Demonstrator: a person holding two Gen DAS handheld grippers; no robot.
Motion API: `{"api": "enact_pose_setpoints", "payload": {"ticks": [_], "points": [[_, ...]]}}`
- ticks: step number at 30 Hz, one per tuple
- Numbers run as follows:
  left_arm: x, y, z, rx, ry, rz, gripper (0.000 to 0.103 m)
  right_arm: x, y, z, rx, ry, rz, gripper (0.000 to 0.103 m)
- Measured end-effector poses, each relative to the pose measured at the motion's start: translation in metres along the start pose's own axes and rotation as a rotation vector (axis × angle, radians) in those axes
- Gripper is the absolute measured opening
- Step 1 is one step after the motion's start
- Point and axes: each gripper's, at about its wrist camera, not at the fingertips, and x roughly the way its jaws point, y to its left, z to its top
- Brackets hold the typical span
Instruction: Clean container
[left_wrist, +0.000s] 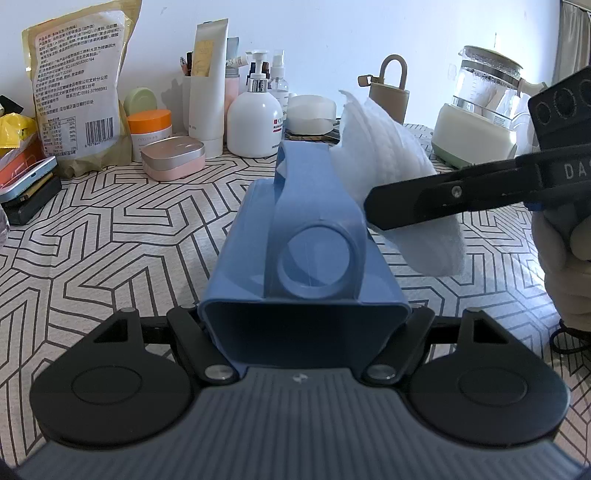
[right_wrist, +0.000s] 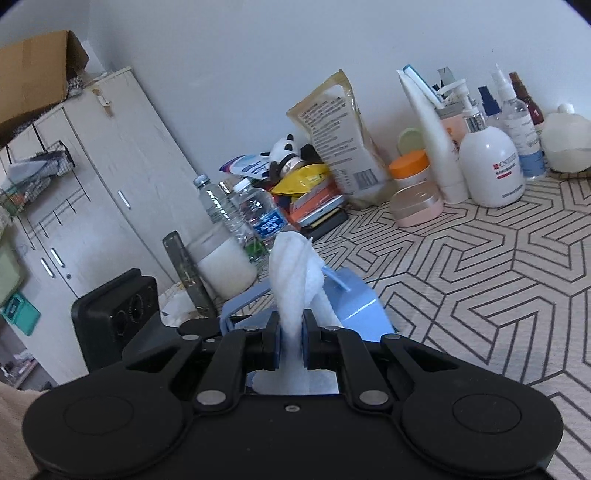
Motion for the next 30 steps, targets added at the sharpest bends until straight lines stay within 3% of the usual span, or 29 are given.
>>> {"api": "enact_pose_setpoints", "payload": {"ticks": [6,15,30], "points": [[-0.001,0.006,0.0,-0.036,-0.008,0.004,0.075,0.004,0.001,0.0,-0.058,0.043,-0.141,0.02],[-0.001,0.007,0.001,-0.027,-0.004,0.004,0.075,0.004,0.002,-0.002,-0.026,0.056,-0.079,0.02],[-0.001,0.008,0.001,-0.036,-0.009,0.025,0.074,0.005,0.031,-0.005,-0.145,0.066,0.017,0.022]]}}
